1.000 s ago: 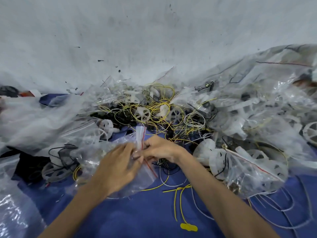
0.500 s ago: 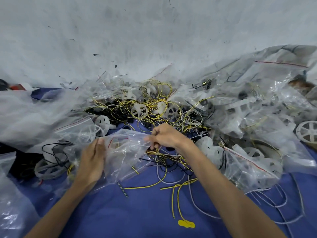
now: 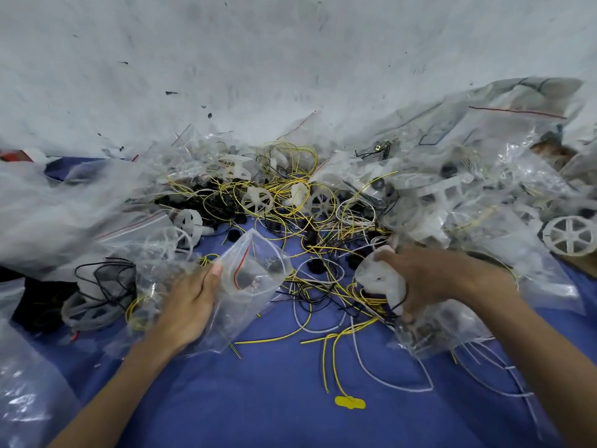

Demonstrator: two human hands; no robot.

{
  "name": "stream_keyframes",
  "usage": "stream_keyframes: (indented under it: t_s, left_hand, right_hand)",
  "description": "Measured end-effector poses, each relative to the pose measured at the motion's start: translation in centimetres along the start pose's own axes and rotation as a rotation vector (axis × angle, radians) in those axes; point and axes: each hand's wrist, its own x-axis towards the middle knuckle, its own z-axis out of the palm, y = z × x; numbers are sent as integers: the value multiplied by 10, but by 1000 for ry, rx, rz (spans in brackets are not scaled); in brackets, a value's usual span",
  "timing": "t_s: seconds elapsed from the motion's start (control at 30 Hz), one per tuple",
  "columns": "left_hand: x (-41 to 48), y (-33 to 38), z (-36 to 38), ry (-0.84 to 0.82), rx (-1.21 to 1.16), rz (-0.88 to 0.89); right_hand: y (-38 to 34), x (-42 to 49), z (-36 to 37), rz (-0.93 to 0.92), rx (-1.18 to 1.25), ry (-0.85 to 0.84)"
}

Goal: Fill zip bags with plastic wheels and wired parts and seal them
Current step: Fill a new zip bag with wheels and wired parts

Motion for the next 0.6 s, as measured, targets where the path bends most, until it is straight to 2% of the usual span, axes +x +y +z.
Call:
stream_keyframes:
  t_s: [0.1,0.2,0.3,0.43,0.6]
  left_hand:
    - [-2,-1,2,-25,-11,35]
    - [-4,1,1,-39,-7,46]
    - [-7,3,-1,-101,-31,28]
    - [-11,10,0,-145,-44,63]
    - [-14,12,0,-160,-48,82]
  right_hand:
    - [10,15,-1,-131,275,121]
    - [11,33,-7,-239,451,332]
    - [1,47,-12,-270,495,475]
    - [4,50,-21,-309,403,608]
    - [14,50,-35,-65,402,727]
